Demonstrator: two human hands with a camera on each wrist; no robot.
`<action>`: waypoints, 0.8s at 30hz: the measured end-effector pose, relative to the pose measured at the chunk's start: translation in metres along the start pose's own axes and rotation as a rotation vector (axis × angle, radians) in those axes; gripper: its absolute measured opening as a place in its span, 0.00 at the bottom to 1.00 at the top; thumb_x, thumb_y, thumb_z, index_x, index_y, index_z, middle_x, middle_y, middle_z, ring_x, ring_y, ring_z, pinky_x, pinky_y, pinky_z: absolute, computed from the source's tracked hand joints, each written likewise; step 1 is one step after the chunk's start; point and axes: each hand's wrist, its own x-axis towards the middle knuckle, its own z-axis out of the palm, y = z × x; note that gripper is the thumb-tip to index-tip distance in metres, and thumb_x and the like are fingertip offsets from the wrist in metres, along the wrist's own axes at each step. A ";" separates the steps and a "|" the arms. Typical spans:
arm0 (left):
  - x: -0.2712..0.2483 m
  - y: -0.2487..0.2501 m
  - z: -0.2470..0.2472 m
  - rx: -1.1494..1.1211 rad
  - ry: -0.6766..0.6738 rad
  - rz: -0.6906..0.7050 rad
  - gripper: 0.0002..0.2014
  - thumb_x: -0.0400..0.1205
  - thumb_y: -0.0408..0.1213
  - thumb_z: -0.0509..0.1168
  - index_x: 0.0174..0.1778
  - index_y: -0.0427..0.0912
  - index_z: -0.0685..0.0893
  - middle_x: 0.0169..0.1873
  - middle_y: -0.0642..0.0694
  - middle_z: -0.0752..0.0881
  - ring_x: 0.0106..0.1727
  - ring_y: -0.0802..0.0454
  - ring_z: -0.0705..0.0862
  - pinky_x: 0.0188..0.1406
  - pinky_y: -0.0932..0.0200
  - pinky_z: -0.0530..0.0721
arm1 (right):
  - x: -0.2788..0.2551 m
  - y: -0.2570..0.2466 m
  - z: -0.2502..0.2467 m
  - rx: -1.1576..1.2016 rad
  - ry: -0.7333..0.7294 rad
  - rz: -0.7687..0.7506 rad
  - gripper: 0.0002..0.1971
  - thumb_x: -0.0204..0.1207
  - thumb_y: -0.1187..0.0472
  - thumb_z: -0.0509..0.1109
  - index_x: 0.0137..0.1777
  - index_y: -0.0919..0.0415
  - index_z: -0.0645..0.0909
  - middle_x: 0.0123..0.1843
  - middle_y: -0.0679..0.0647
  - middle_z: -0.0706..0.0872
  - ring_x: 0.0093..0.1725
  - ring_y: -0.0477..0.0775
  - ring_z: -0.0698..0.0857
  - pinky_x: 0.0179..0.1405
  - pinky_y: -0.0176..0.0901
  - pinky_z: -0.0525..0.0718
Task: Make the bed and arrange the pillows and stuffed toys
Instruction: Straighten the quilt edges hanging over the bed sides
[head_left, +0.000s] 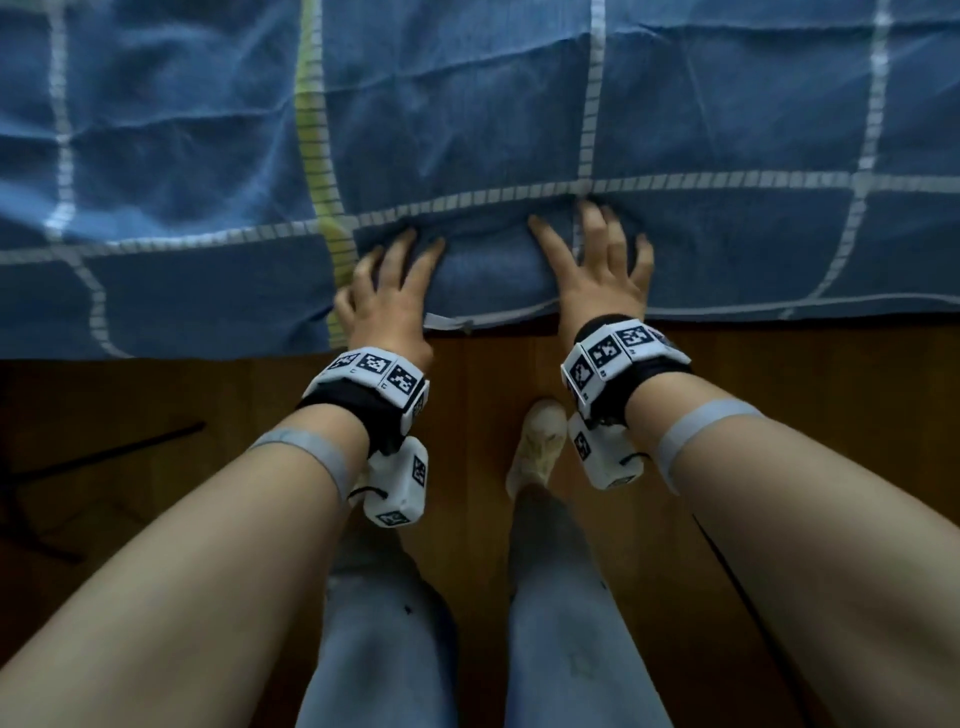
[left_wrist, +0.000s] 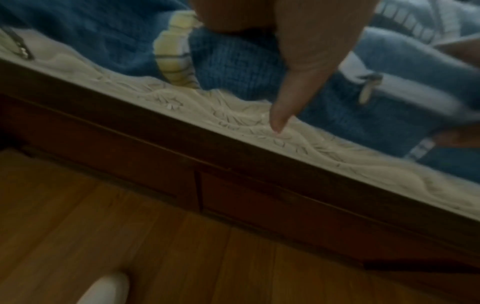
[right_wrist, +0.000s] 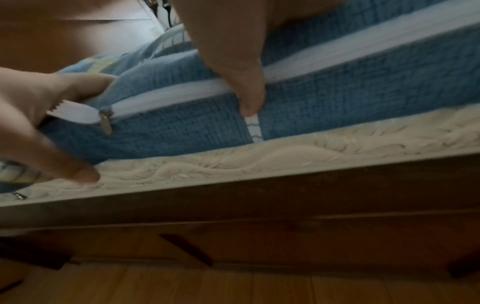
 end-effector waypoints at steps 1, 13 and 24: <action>0.003 0.005 0.001 -0.002 0.062 -0.026 0.44 0.71 0.27 0.68 0.77 0.64 0.58 0.81 0.55 0.55 0.80 0.43 0.55 0.76 0.40 0.58 | 0.006 0.006 -0.003 0.004 0.008 0.002 0.49 0.66 0.73 0.67 0.80 0.38 0.47 0.83 0.56 0.45 0.83 0.59 0.44 0.80 0.62 0.42; 0.002 0.009 -0.023 -0.449 0.109 -0.173 0.18 0.76 0.26 0.59 0.54 0.47 0.89 0.53 0.38 0.88 0.58 0.39 0.84 0.57 0.50 0.83 | -0.014 0.016 -0.014 0.052 0.101 -0.062 0.14 0.76 0.69 0.58 0.60 0.62 0.77 0.62 0.59 0.81 0.64 0.61 0.76 0.63 0.51 0.69; -0.019 0.018 -0.027 -0.202 -0.244 -0.028 0.19 0.67 0.32 0.73 0.48 0.55 0.78 0.46 0.52 0.78 0.61 0.44 0.77 0.63 0.47 0.77 | -0.019 0.050 -0.006 0.159 -0.117 -0.084 0.16 0.76 0.62 0.68 0.63 0.56 0.75 0.63 0.57 0.77 0.65 0.62 0.74 0.62 0.52 0.72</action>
